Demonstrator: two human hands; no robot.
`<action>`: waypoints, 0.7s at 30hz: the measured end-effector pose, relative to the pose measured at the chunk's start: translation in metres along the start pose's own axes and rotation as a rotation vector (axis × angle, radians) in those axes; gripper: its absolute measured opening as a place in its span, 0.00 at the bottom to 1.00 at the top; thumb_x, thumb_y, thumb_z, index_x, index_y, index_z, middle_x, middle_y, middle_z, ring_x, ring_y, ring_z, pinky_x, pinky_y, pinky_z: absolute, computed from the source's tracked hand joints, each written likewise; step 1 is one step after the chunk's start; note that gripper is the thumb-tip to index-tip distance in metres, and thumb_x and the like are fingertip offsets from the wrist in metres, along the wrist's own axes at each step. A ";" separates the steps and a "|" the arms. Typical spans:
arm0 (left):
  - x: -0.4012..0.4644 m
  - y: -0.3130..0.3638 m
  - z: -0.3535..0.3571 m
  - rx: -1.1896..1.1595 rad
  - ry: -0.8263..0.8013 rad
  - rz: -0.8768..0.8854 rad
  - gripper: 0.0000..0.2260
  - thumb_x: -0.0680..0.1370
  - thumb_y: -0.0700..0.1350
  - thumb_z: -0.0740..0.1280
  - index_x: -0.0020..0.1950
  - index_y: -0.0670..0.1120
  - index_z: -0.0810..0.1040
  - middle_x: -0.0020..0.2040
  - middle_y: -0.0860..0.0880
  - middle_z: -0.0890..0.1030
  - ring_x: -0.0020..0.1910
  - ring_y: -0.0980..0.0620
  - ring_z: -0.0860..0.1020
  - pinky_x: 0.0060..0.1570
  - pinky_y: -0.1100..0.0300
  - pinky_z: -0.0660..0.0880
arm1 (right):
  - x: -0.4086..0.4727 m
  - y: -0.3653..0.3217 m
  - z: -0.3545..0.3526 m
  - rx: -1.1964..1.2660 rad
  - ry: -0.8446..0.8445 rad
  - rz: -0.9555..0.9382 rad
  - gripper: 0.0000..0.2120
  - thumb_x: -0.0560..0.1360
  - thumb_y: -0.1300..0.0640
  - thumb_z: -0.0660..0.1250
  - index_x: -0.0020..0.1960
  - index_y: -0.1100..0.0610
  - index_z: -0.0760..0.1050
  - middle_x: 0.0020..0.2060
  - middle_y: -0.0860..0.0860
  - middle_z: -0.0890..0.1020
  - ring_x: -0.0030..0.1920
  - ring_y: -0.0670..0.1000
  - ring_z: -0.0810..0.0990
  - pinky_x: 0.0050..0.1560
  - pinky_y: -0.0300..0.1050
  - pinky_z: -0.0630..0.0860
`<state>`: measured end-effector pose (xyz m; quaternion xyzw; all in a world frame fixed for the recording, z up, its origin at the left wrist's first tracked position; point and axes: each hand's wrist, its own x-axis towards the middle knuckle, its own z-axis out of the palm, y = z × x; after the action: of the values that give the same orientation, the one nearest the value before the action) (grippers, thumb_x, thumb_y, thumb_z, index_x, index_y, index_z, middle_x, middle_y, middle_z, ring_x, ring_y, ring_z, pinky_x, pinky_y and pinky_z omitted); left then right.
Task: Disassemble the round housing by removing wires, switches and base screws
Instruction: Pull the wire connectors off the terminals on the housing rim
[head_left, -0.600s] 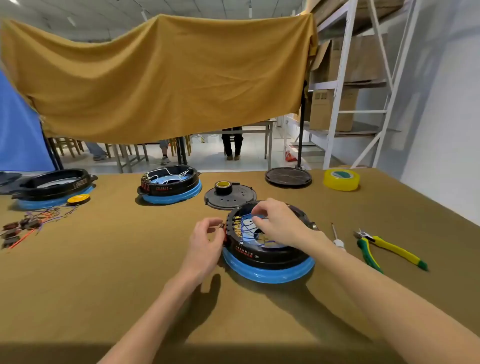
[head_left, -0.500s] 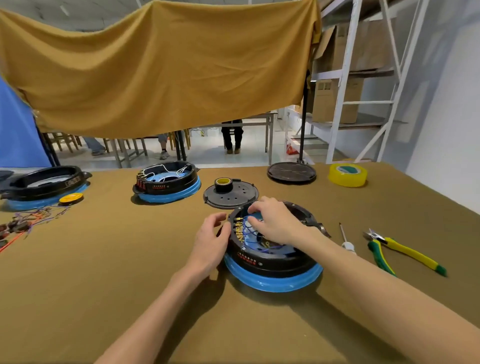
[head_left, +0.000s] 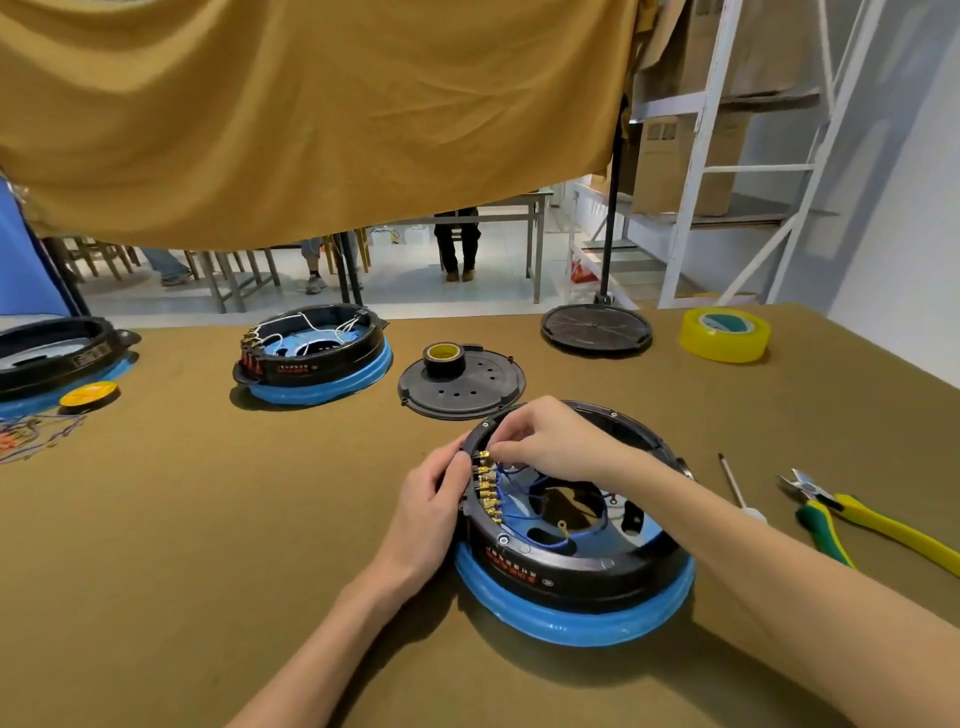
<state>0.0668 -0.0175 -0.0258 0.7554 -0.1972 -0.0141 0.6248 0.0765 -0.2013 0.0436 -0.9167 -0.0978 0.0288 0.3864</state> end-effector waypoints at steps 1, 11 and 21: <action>0.000 0.000 0.000 0.009 -0.007 0.001 0.21 0.83 0.56 0.57 0.73 0.53 0.75 0.64 0.55 0.82 0.66 0.55 0.78 0.68 0.46 0.74 | -0.002 0.001 0.000 0.032 -0.001 0.025 0.05 0.78 0.56 0.71 0.50 0.54 0.86 0.43 0.50 0.86 0.47 0.50 0.85 0.54 0.49 0.82; 0.000 0.007 -0.003 0.040 -0.170 0.026 0.15 0.84 0.55 0.55 0.69 0.63 0.73 0.63 0.64 0.81 0.64 0.62 0.78 0.57 0.73 0.73 | -0.026 -0.002 0.007 0.073 0.145 0.158 0.05 0.78 0.57 0.71 0.48 0.55 0.86 0.39 0.49 0.86 0.42 0.46 0.84 0.49 0.44 0.83; 0.000 -0.001 0.002 0.062 -0.079 0.022 0.24 0.85 0.56 0.55 0.79 0.50 0.66 0.75 0.54 0.73 0.72 0.64 0.70 0.71 0.66 0.66 | -0.022 0.006 0.005 0.207 0.093 0.177 0.05 0.78 0.60 0.71 0.47 0.57 0.86 0.34 0.49 0.84 0.33 0.43 0.82 0.38 0.39 0.80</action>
<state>0.0669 -0.0193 -0.0267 0.7711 -0.2304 -0.0310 0.5927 0.0551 -0.2063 0.0357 -0.8774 0.0049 0.0304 0.4788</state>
